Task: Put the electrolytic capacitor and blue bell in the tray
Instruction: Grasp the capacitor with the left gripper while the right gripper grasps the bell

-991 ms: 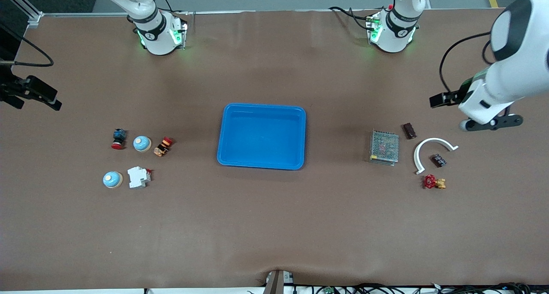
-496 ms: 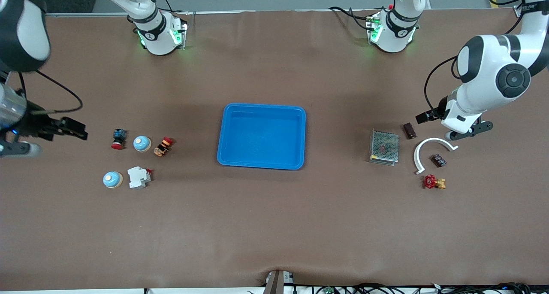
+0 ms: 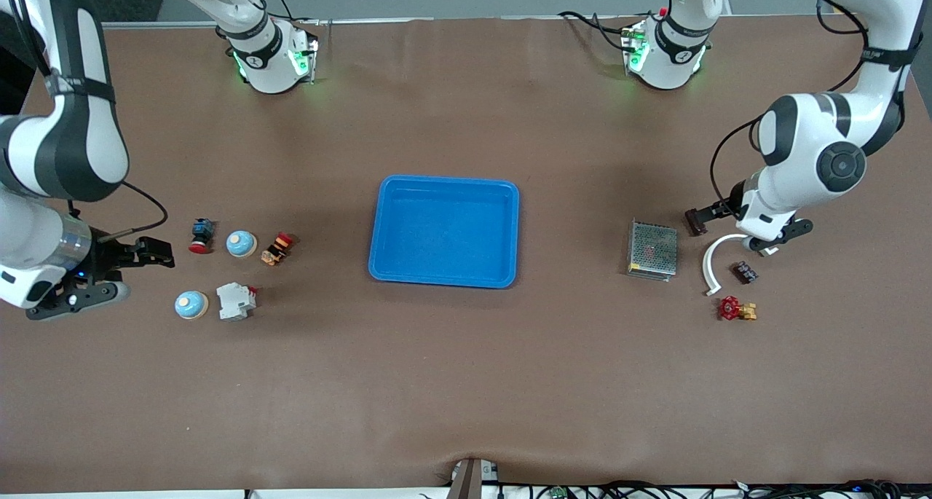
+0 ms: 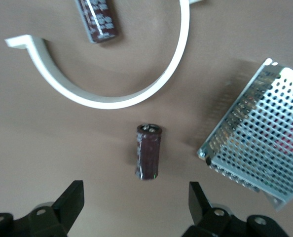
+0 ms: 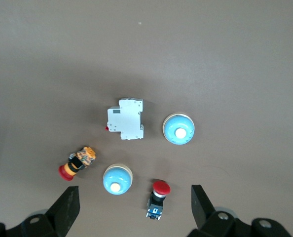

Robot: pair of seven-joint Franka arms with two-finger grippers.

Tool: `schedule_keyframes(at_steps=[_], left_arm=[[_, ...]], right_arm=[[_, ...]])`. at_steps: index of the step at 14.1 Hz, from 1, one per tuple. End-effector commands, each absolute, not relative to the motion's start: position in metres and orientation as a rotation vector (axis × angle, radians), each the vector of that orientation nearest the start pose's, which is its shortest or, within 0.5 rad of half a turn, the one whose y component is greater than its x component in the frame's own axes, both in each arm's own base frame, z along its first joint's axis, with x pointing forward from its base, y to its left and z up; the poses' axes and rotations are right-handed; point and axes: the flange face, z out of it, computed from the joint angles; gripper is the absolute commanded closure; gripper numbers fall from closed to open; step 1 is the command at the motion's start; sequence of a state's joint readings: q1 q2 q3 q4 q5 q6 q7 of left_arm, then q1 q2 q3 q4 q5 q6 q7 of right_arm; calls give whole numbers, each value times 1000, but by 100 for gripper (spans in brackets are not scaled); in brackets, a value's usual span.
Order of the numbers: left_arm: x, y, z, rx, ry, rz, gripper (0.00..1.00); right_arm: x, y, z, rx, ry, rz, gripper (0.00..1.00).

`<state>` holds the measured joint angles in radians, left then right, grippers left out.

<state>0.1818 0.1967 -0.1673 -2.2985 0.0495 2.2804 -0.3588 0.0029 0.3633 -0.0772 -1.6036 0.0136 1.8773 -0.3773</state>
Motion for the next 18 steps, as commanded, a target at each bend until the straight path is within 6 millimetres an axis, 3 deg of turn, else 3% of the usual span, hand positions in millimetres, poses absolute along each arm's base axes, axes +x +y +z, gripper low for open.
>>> schedule_keyframes(at_steps=[1, 3, 5, 6, 9, 10, 13, 18], left_arm=[[507, 7, 218, -3049, -528, 312, 15], [508, 6, 198, -3061, -529, 308, 18], [508, 6, 182, -3070, -531, 307, 27], [508, 6, 179, -3070, -531, 310, 40], [507, 6, 185, -3069, -521, 312, 95], [507, 6, 188, -3065, -520, 321, 100], [509, 5, 209, -3052, -514, 336, 100], [526, -16, 284, -3024, -468, 365, 100]], right_arm=[[651, -50, 381, -3107, -512, 115, 0], [646, -54, 352, -3102, -615, 37, 0], [646, -70, 330, -3065, -868, -57, 0], [649, -79, 317, -3027, -1002, -55, 0], [661, -101, 286, -2900, -1378, -74, 0], [661, -105, 272, -2871, -1440, -75, 0], [658, -108, 240, -2814, -1513, -27, 0], [656, -105, 210, -2781, -1547, 11, 0]])
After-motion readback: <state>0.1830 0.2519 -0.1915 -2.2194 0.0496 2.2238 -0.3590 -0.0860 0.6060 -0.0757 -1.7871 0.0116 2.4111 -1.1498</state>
